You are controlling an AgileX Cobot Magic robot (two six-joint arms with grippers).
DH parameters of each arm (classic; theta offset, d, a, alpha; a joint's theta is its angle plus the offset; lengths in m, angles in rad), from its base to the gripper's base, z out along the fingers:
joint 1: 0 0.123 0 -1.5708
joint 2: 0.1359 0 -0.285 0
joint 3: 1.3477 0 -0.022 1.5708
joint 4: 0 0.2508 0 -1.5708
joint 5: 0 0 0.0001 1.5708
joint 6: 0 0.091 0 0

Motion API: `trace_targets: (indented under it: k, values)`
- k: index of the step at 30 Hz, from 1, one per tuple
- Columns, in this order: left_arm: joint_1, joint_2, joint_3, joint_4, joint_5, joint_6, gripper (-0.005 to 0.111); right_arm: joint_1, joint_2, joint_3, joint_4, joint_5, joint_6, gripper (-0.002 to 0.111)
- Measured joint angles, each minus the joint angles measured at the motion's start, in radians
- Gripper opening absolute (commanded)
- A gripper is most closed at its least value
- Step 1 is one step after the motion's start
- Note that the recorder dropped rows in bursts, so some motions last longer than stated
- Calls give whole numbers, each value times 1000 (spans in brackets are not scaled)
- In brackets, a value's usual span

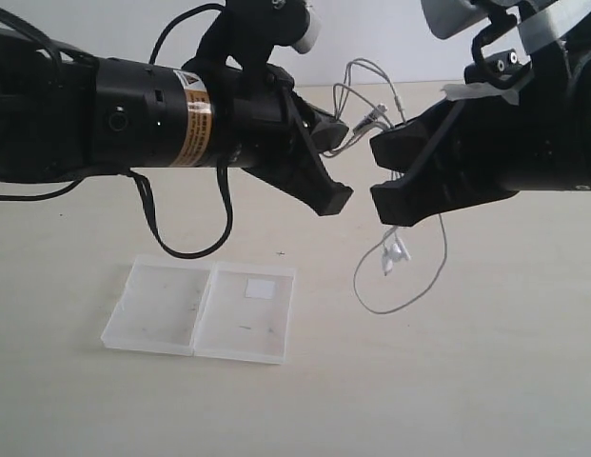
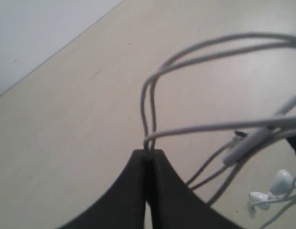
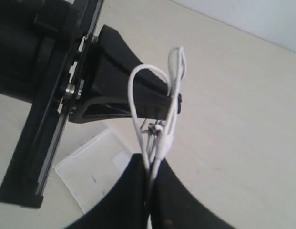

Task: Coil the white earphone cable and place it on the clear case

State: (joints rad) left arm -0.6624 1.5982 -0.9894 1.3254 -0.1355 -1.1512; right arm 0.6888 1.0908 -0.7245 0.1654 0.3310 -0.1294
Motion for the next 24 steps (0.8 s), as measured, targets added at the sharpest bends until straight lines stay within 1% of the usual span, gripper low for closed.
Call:
trace_targets:
  k: [2,4,7,9,11,14,19,24]
  values:
    - [0,0,3,0,-12,-2,0,0,0,0,0,0,2,0]
    - [2,0,3,0,-20,-4,4,0,0,0,0,0,2,0]
    - [2,0,3,0,-25,-4,22,0,0,0,0,0,2,0]
    - [2,0,3,0,-25,-8,36,0,0,0,0,0,2,0]
    - [2,0,3,0,-26,-13,48,0,0,0,0,0,2,0]
    - [2,0,3,0,-26,-18,59,0,0,0,0,0,2,0]
    - [2,0,3,0,-26,-24,66,0,0,0,-9,0,13,0]
    - [2,0,3,0,-23,-30,73,0,0,0,-123,0,144,0]
